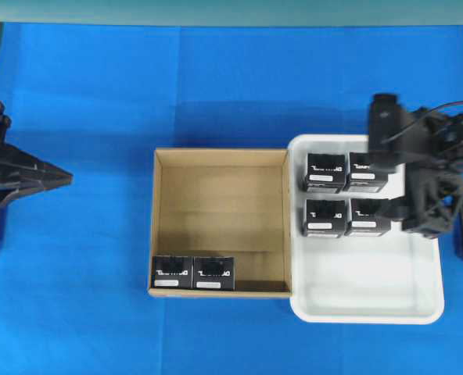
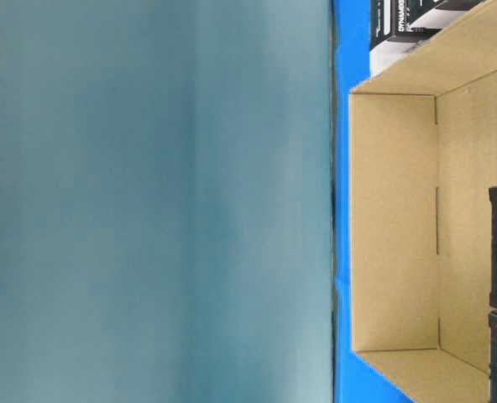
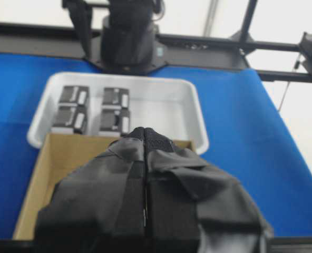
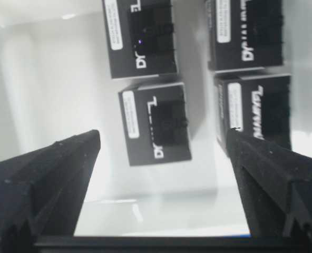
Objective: Pick the box from inside the cardboard box.
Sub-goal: 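Open the right gripper and raise it away from the tray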
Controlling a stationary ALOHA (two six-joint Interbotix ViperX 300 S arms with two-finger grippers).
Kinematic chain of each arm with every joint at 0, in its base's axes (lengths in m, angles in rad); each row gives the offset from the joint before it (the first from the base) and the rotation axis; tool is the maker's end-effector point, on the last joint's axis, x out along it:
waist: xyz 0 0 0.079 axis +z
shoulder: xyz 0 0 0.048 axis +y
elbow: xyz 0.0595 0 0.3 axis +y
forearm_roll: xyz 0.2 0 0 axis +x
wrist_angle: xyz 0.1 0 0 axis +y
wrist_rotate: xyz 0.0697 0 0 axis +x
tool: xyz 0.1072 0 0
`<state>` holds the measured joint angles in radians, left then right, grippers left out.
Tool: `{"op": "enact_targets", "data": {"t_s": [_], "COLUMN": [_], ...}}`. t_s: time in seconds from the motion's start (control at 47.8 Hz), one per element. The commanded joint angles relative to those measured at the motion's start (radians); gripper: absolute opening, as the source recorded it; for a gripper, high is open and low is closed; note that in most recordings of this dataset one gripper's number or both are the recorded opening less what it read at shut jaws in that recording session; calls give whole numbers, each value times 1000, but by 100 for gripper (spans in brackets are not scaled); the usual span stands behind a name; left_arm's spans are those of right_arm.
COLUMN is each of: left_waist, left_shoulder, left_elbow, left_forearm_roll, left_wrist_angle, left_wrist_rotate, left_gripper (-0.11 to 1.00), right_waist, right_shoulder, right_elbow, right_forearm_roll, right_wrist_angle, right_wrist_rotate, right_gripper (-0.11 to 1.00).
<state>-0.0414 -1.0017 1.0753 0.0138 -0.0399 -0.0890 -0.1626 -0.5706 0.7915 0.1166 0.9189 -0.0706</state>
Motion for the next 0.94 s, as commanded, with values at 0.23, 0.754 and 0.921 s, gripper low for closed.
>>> {"op": "enact_targets", "data": {"t_s": [0.23, 0.754, 0.921], "left_waist": [0, 0, 0], "left_shoulder": [8, 11, 11], "left_elbow": [-31, -31, -31], "left_forearm_roll": [3, 3, 5], "left_wrist_angle": [-6, -6, -6], "left_wrist_rotate": [3, 0, 2], "left_gripper": [-7, -7, -7], "right_waist": [-5, -5, -5], "right_shoulder": [-167, -276, -285], "right_elbow": [38, 98, 106], "right_forearm_roll": [-2, -2, -2], "right_wrist_angle": [-8, -80, -95], "right_wrist_rotate": [6, 63, 64], "right_gripper": [96, 96, 96]}}
